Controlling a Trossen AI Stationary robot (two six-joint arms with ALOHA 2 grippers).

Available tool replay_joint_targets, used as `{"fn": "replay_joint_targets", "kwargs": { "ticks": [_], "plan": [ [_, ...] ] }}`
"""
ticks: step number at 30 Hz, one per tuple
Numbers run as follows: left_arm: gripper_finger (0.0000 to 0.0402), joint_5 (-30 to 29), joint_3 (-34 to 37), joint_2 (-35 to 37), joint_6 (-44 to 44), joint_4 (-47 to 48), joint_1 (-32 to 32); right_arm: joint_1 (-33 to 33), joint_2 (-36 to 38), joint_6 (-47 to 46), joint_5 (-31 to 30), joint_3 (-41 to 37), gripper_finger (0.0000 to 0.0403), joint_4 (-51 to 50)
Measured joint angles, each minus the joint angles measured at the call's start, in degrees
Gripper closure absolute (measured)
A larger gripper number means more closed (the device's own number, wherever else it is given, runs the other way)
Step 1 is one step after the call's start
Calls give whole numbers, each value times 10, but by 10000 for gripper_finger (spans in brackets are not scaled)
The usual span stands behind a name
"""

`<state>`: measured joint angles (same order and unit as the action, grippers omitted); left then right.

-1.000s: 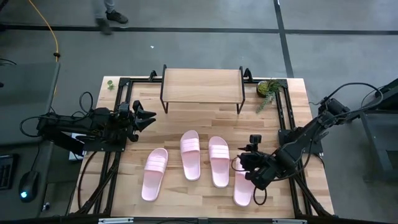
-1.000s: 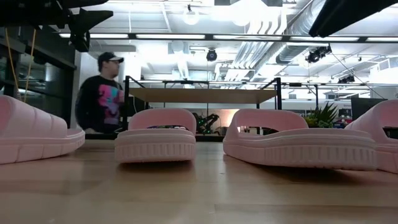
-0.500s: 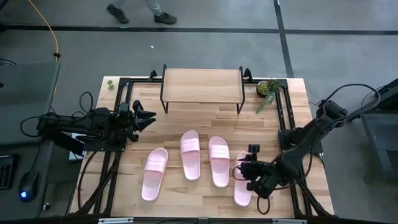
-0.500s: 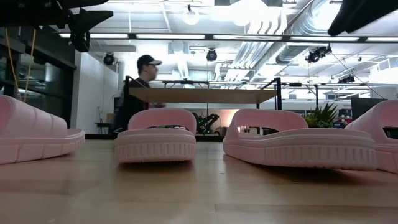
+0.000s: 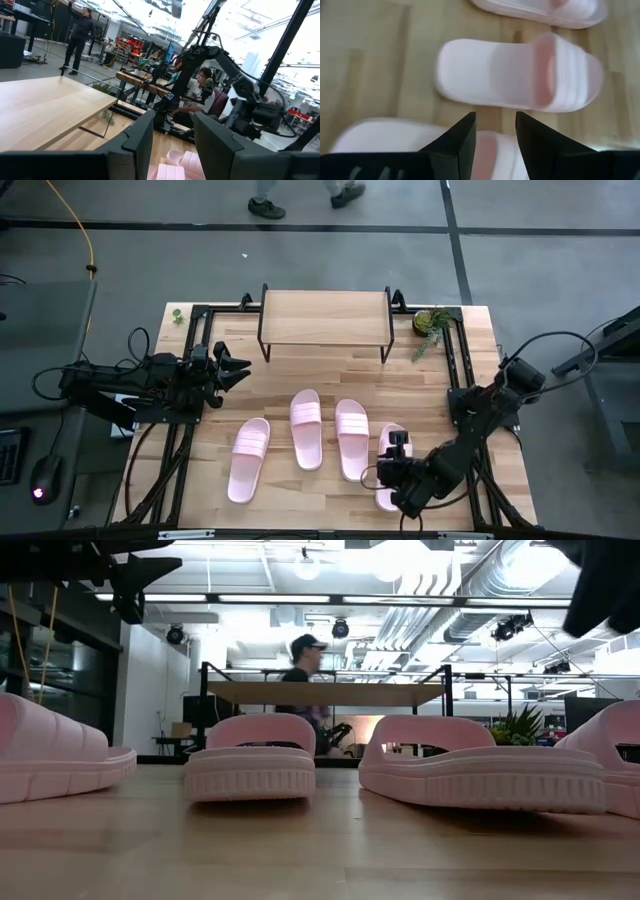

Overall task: Pick and place slides into the shelf
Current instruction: Put the pink slide on the shelf

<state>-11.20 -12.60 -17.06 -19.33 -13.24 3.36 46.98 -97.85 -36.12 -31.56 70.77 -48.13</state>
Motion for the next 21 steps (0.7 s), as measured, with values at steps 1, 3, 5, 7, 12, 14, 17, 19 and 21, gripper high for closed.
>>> {"fn": "replay_joint_targets", "kwargs": {
  "ticks": [1,3,5,7,12,14,17,19,21],
  "plan": [
    [273,0,0,0,0,1,0,3,-6,-2,6,12,275,-11],
    [273,0,0,0,0,2,0,11,-17,-17,16,37,275,-51],
    [273,0,0,0,0,2,0,19,-31,-45,27,64,275,-100],
    [273,0,0,0,0,2,0,29,-46,-79,32,90,275,-157],
    [273,0,0,0,0,2,0,52,-74,-134,44,118,275,-226],
    [273,0,0,0,0,2,0,57,-79,-146,53,119,275,-227],
    [273,0,0,0,0,2,0,61,-84,-163,69,119,275,-228],
    [273,0,0,0,0,2,0,61,-88,-170,82,119,275,-228],
    [273,0,0,0,0,2,0,61,-90,-175,91,119,275,-228]
  ]
}}
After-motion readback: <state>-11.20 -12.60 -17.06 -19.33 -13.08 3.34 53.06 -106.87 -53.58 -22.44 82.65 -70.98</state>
